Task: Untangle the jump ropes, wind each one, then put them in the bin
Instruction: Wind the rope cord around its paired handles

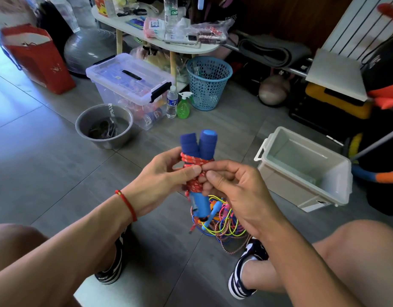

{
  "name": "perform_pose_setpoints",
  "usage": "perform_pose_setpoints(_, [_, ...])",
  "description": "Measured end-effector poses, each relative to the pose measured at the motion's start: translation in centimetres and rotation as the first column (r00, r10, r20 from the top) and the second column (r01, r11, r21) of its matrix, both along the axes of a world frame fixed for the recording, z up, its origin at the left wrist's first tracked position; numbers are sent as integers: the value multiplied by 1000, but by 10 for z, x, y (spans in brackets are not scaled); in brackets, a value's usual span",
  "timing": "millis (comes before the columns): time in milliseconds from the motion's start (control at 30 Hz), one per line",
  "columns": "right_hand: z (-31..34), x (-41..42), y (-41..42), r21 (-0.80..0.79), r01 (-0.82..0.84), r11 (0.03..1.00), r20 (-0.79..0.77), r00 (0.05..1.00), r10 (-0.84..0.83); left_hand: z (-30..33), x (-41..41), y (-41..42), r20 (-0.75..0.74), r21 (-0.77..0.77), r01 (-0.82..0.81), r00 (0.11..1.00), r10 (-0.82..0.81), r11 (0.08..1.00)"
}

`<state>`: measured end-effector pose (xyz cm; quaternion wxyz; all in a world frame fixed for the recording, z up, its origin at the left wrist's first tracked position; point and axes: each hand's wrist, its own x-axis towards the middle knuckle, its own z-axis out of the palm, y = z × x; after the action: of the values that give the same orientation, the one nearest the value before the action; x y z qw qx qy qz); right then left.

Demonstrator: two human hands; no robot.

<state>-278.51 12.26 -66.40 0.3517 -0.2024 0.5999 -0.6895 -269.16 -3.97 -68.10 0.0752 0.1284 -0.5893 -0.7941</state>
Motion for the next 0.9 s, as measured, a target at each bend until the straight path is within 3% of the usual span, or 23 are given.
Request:
perform_pose_setpoints(100, [10,-5,1,-20,-5,1000,29,1000,6,-1,-7,8,-39,74,28,999,-26,997])
perform_pose_setpoints(200, [18,-12,4,75,48,996,-201,979,-32,2,-15,11,-45,57,16,999,-14,998])
perform_pose_setpoints(300, [21,-15,8,179,194,965,-579,813,-56,7,-21,15,-37,-4,-24,999,24,1000])
perform_pose_setpoints(467, [18,-24,12,155,325,933,-797,599,-76,16,-33,19,-27,-213,-57,998,53,975])
perform_pose_setpoints(567, [18,-34,12,127,356,926,-834,543,-95,24,-40,20,-34,-339,-62,998,54,939])
perform_pose_setpoints(733, [13,-44,9,108,343,933,-844,527,-96,28,-39,23,-39,-502,-25,999,6,865])
perform_pose_setpoints(900, [8,-42,4,128,217,968,-757,652,-46,17,-35,21,-7,-605,-114,991,137,788])
